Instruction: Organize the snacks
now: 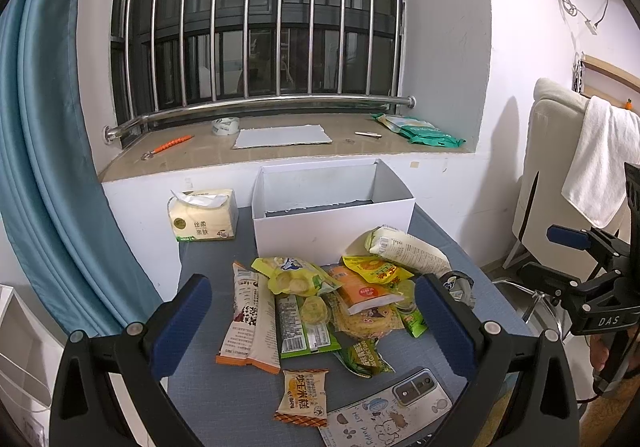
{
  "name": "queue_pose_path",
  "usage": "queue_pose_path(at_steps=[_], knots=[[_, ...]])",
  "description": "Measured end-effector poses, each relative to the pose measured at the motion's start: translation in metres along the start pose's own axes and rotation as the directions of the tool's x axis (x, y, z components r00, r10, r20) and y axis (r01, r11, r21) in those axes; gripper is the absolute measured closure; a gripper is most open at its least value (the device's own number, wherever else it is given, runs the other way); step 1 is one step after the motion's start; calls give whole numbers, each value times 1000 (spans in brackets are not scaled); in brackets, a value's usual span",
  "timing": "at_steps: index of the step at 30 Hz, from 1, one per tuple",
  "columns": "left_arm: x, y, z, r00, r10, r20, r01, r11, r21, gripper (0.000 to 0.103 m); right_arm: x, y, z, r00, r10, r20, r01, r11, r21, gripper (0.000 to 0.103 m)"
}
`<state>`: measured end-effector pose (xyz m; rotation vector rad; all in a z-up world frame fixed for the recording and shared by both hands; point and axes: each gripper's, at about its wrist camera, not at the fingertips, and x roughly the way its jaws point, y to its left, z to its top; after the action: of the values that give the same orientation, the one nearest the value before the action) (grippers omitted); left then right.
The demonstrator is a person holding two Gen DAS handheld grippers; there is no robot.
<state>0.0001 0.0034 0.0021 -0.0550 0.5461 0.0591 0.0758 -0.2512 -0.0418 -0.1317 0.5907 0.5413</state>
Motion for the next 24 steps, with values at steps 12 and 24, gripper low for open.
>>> queue_pose_path(at_steps=[12, 24], knots=[[-2, -1, -3, 1000, -3, -4, 3, 1000, 7, 0, 22, -8, 4, 999, -16, -44, 15, 999, -35, 0], [-4, 10, -15, 999, 14, -30, -15, 1000, -17, 0, 171, -58, 10, 959, 34, -282, -55, 996, -65, 0]])
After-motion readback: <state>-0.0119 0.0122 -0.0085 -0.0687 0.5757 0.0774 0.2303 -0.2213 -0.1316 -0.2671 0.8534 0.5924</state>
